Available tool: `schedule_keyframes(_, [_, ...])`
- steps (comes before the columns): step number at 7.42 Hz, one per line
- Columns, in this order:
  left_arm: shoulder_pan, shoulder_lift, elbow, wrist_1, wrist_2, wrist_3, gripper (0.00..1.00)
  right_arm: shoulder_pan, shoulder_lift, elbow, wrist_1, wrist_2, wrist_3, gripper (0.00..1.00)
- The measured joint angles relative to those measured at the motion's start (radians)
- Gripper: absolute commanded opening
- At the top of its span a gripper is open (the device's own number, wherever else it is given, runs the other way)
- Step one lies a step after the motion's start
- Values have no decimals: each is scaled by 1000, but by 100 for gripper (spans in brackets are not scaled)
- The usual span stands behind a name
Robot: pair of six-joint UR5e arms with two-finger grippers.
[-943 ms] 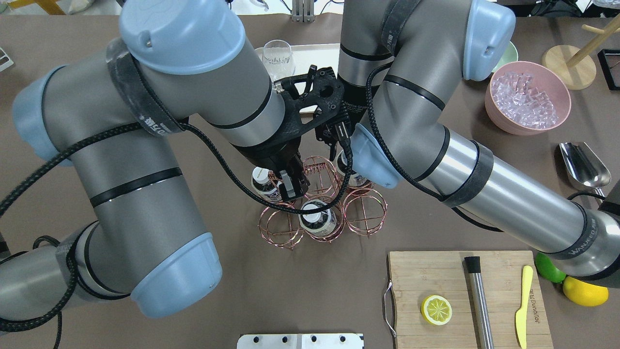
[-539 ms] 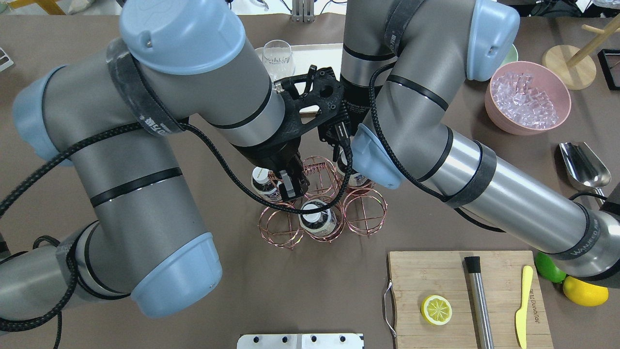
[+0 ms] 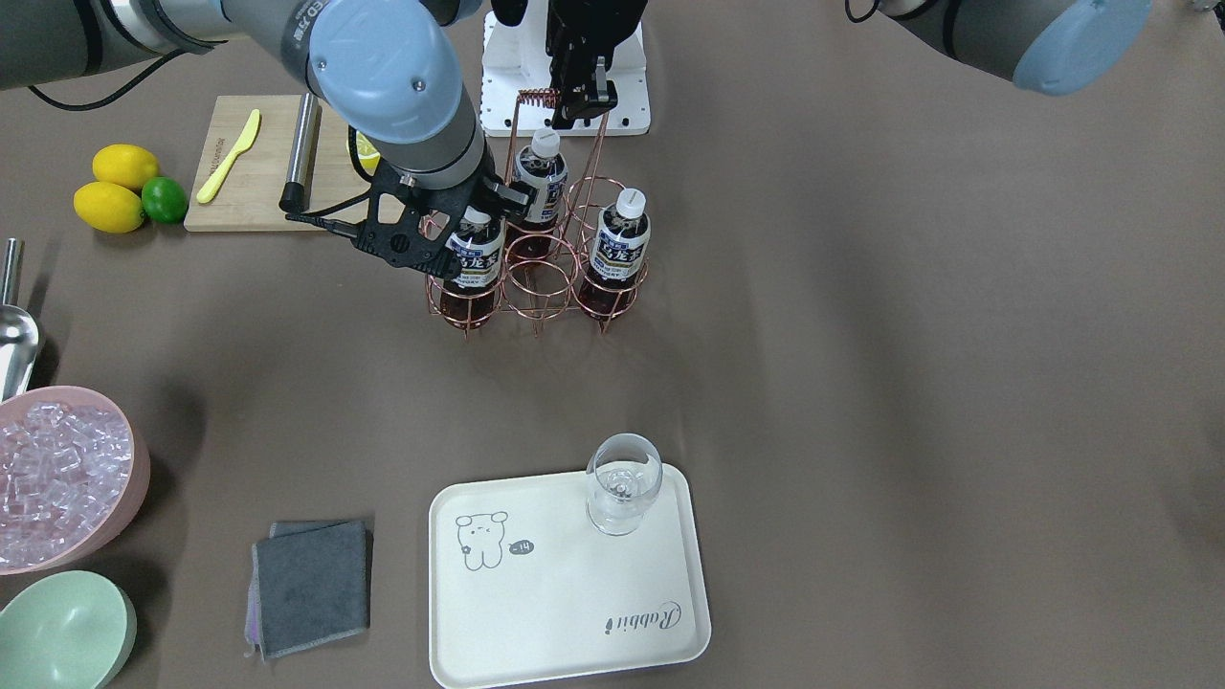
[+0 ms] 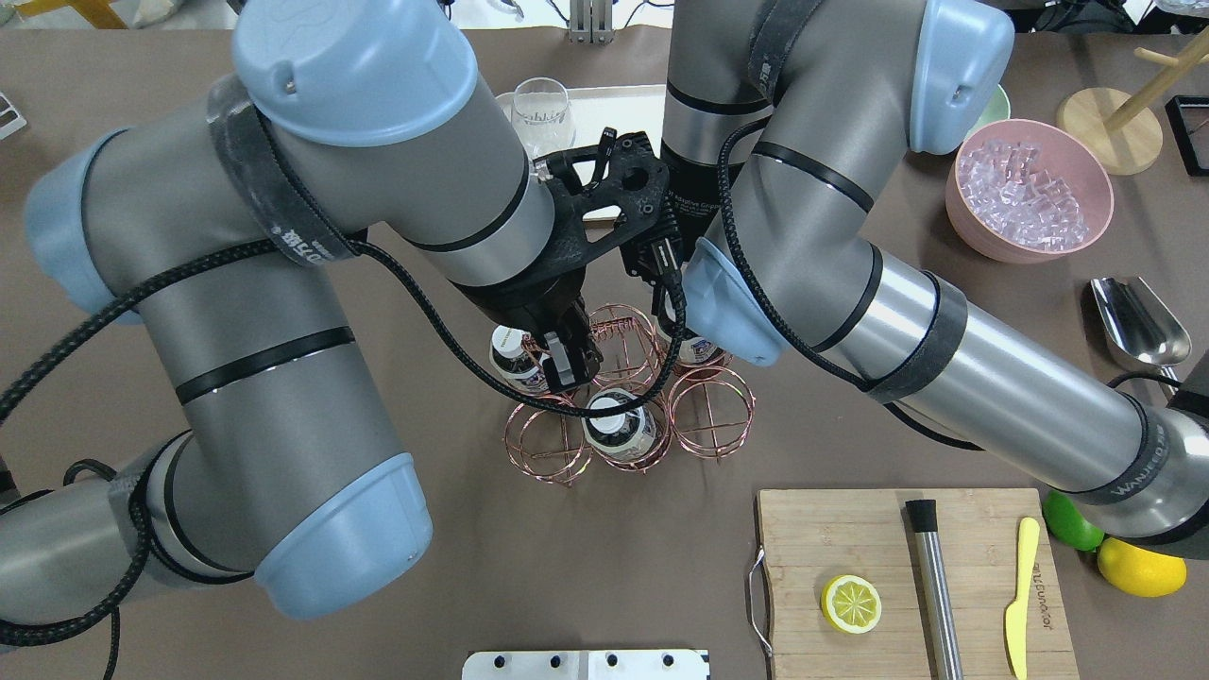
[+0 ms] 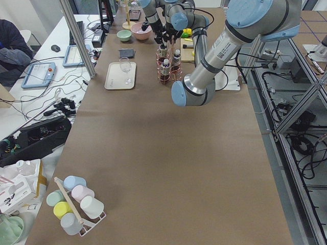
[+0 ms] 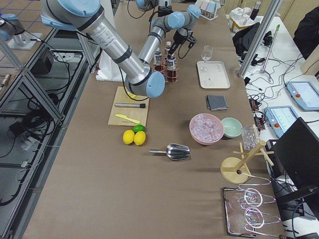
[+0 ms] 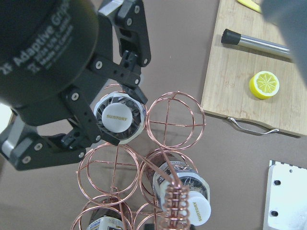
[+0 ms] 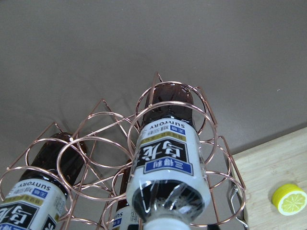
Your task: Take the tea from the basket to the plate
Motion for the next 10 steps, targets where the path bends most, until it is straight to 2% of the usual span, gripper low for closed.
schedule_keyframes(1, [0, 0, 0, 0, 0, 0, 0, 0, 1, 0, 0, -2, 0, 49])
schedule_keyframes(2, [0, 1, 0, 0, 0, 0, 0, 0, 2, -1, 0, -4, 0, 40])
schedule_keyframes(5, [0, 1, -1, 0, -1, 0, 0, 0, 4, -4, 1, -6, -1, 0])
schedule_keyframes(10, [0, 2, -3, 0, -1, 0, 0, 2, 12, -1, 0, 1, 5, 0])
